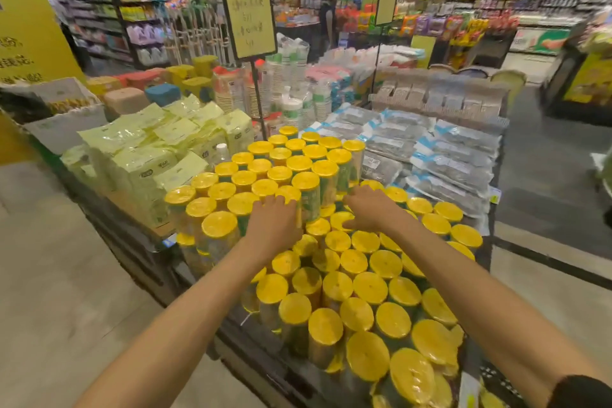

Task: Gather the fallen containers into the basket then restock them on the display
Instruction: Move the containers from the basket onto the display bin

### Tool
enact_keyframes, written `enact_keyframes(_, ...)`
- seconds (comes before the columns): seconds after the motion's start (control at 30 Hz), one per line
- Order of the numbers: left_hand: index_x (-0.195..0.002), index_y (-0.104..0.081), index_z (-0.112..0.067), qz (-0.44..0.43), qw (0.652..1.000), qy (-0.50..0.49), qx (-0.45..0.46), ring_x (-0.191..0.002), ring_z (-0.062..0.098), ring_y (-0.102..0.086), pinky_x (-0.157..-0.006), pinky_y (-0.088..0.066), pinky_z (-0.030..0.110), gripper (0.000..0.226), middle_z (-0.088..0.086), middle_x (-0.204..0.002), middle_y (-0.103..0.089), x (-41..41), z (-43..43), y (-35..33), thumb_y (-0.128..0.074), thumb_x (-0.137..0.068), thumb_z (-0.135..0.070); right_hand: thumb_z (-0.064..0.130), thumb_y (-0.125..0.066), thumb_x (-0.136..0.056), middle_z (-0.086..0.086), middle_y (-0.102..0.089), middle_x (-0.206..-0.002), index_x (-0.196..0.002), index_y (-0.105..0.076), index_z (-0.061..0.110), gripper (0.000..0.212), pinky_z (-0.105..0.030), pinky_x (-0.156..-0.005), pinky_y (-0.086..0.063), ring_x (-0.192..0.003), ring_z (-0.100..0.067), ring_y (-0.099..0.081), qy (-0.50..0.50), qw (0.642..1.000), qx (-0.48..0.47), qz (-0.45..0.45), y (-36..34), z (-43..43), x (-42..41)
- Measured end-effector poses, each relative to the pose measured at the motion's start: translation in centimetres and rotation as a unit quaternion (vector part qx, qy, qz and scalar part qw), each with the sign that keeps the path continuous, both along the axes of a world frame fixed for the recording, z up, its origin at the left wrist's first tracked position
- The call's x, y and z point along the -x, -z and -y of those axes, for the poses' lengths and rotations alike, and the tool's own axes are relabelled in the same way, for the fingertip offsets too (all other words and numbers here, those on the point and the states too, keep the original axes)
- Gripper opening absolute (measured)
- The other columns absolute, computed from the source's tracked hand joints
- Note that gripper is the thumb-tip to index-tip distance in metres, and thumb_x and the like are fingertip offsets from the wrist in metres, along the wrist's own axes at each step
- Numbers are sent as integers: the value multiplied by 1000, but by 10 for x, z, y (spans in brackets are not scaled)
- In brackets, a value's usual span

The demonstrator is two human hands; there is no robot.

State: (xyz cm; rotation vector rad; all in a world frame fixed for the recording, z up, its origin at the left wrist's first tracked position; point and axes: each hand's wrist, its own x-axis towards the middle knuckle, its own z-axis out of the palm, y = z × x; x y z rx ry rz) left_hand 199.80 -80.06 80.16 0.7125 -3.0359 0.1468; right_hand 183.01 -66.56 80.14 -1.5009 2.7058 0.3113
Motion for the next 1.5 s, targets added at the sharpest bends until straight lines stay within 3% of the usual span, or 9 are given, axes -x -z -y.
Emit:
enact_keyframes(0.13,-140,-42,-16,17,998,57,7,-128,33,-42,-98,-38,47,58,11,-136,-48,-18,-36,8,-55,-92,-46,50,-60,-91,-14,-44,-139,-137,-50,17,58,-46,-97,-44,-128,-33,-42,56,998,22,17,2,-56,-34)
enact_keyframes(0.27,-133,-47,-16,26,994,109,7,-128,35,-43,-101,-38,50,56,13,-134,-50,-33,-71,15,-54,-90,-52,48,-60,-92,-14,-41,-142,-141,-46,16,60,-46,-99,-42,-130,-35,-40,125,991,28,35,14,-126,-75)
enact_keyframes(0.4,-134,-45,-16,47,987,147,-32,-127,33,-43,-94,-42,47,55,11,-133,-49,-45,-121,25,-52,-93,-51,46,-59,-92,-12,-48,-134,-135,-51,17,53,-42,-93,-45,-122,-32,-47,164,984,55,44,29,-199,-111)
enact_keyframes(0.57,-133,-45,-16,49,972,225,-40,-127,33,-44,-95,-41,47,53,11,-133,-51,-49,-206,42,-52,-93,-50,49,-60,-89,-9,-53,-122,-119,-58,16,44,-44,-91,-48,-113,-31,-52,237,967,61,71,43,-285,-146)
enact_keyframes(0.67,-132,-47,-17,42,964,260,-49,-124,33,-45,-93,-42,46,51,11,-130,-52,-47,-261,48,-51,-93,-50,48,-60,-90,-10,-48,-133,-131,-54,16,53,-42,-98,-45,-121,-31,-48,277,955,50,90,50,-336,-162)
enact_keyframes(0.83,-126,-50,-17,47,951,303,-37,-119,31,-50,-92,-44,44,48,10,-124,-55,-33,-354,54,-53,-92,-49,48,-59,-90,-8,-48,-134,-135,-51,19,55,-42,-96,-44,-122,-30,-47,328,939,52,85,62,-433,-175)
enact_keyframes(1.2,-134,-48,-19,36,949,302,-85,-124,29,-47,-98,-41,45,52,8,-131,-54,6,-547,77,-52,-92,-48,48,-60,-91,-6,-46,-140,-142,-45,19,61,-39,-100,-45,-124,-25,-48,381,920,53,77,78,-648,-144)
enact_keyframes(1.5,-137,-45,-19,61,961,257,-83,-126,29,-46,-99,-40,45,52,7,-133,-52,38,-614,95,-49,-93,-46,49,-55,-93,-7,-44,-142,-143,-43,20,59,-41,-97,-42,-126,-28,-46,351,931,36,92,94,-714,-80)
